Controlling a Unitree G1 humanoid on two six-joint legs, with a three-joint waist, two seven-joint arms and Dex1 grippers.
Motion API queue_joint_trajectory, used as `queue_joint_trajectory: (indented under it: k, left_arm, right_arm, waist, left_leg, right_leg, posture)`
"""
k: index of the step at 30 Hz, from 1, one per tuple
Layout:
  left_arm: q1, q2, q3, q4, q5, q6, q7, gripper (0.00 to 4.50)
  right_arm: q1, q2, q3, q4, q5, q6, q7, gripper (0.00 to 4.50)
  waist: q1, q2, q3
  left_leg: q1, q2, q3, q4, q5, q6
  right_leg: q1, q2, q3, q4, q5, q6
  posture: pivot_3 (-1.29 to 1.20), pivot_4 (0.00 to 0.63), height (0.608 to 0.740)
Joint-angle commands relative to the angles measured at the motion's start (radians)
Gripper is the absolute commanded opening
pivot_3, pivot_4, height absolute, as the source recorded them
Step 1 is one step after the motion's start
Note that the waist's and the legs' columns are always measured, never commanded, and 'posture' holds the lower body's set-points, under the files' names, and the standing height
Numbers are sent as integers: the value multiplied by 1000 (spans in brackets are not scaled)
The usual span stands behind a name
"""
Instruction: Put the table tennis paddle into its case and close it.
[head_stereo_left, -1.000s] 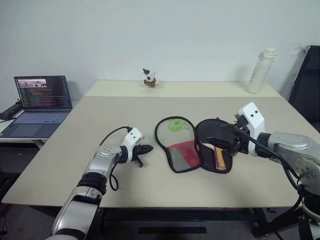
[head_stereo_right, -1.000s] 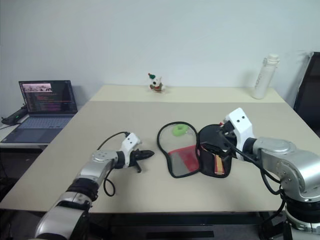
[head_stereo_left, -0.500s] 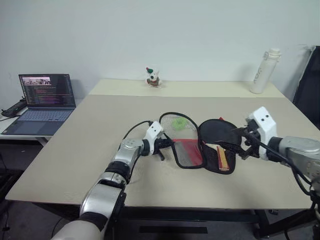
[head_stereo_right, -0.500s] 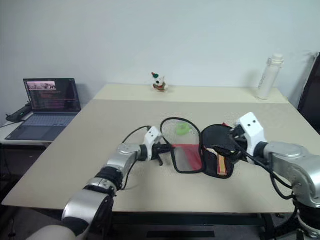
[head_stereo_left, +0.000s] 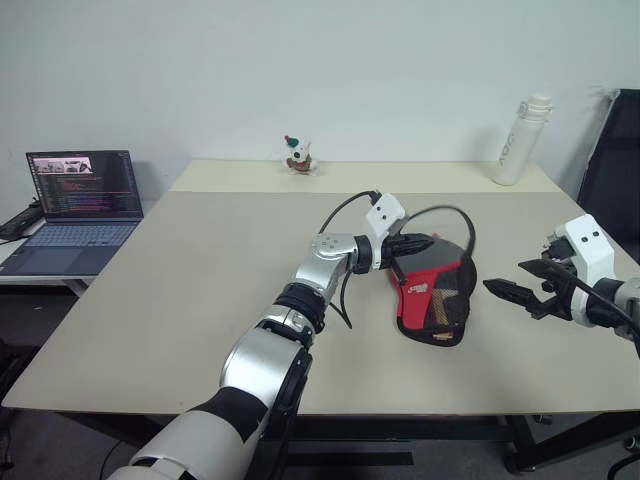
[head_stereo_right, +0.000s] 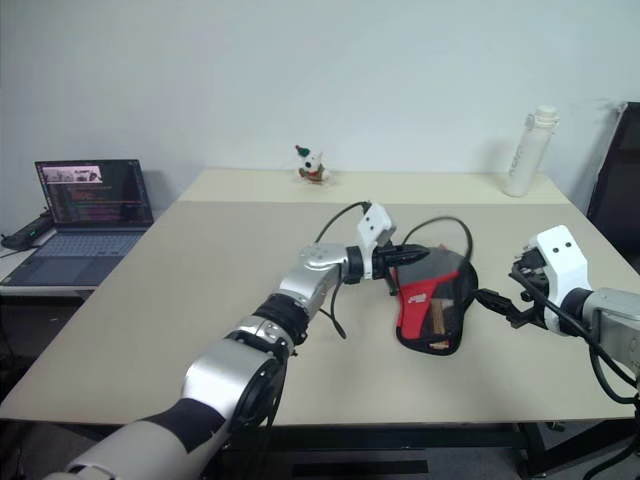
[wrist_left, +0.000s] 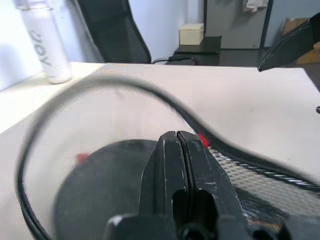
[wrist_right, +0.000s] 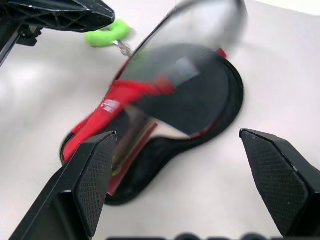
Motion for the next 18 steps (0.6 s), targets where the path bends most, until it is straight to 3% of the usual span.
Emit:
queue_joint_trajectory:
  k: [1, 5, 13, 18]
  left_arm:
    - [37, 42, 29, -60, -24, -10, -34, 36]
    - [114, 103, 47, -157, -55, 37, -88, 12]
    - [510, 396, 92, -877, -293, 496, -268, 12]
    - [599, 524, 153, -1112, -418, 684, -249, 12]
  right_arm:
    - [-32, 22, 11, 33, -9, -33, -24, 4312]
    - [-65, 54, 54, 126, -35, -74, -40, 4406]
    - [-205, 166, 228, 518, -170, -262, -50, 4406]
    - [-228, 212, 301, 685, -239, -355, -24, 4406]
  waist:
    - [-6, 0, 0]
    - [-9, 0, 0]
    - [-22, 1, 0]
    - [0, 1, 0]
  left_leg:
    - [0, 0, 0, 0, 0, 0]
    - [2, 0, 1, 0, 0, 0]
    - [2, 1, 1, -1, 0, 0]
    - [1, 0, 0, 1, 0, 0]
  right_leg:
    - [0, 0, 0, 0, 0, 0]
    - [0, 0, 1, 2, 0, 0]
    - [0, 0, 2, 2, 3, -6]
    - [1, 0, 1, 2, 3, -5]
  posture:
    - [0, 150, 740]
    - [0, 150, 740]
    - [0, 150, 740]
    - [0, 150, 740]
